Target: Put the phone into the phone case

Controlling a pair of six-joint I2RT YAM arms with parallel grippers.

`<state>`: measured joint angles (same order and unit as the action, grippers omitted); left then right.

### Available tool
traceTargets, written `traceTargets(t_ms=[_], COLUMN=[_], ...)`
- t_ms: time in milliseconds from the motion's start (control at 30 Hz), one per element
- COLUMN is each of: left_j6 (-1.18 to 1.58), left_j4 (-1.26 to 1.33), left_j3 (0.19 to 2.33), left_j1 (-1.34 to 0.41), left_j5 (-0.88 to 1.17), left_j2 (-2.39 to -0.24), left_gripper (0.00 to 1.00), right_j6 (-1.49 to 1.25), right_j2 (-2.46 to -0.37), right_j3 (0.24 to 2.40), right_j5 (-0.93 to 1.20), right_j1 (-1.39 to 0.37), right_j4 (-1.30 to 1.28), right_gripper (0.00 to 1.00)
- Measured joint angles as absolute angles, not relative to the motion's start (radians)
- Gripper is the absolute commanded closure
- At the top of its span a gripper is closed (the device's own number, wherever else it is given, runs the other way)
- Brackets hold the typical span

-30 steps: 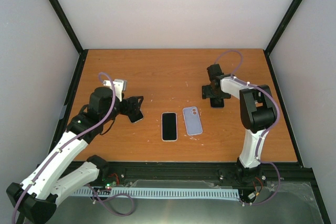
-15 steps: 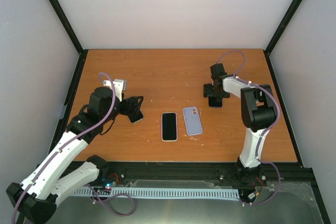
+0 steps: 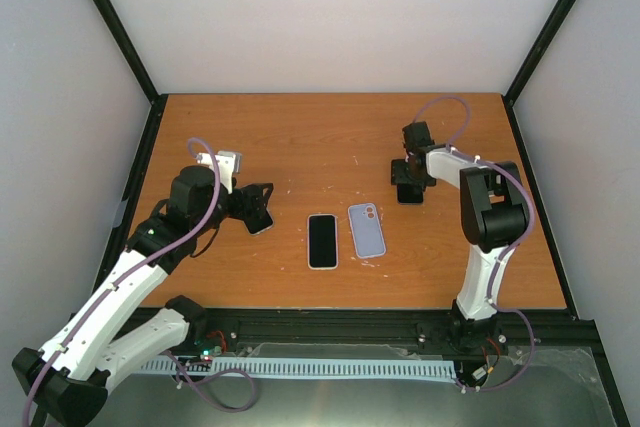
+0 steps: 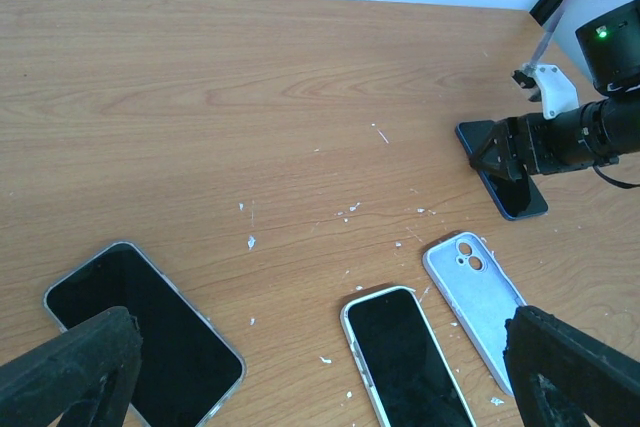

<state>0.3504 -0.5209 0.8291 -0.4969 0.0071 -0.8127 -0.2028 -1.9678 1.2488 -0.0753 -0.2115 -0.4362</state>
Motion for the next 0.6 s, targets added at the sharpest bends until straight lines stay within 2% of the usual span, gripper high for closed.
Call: traceTargets(t_ms=[267,600], left_j6=[0.350,0.350], left_j4=[-0.521,-0.521], left_j3=[0.829,0.829], left_j1=[-0.497,-0.497], left_j5=[0.007,0.007], left_j2=[-0.814,-0.814], left_gripper=[0.00,0.01], right_j6=[-0.237,-0.310], right_j2=[-1.897,-1.750], right_j3=[1.166,1.078], right_j5=[-0.054,-0.041], right_j1=[-0.236,-0.404], right_j4=[-0.446,-0.543], right_gripper=[0.35,0.37])
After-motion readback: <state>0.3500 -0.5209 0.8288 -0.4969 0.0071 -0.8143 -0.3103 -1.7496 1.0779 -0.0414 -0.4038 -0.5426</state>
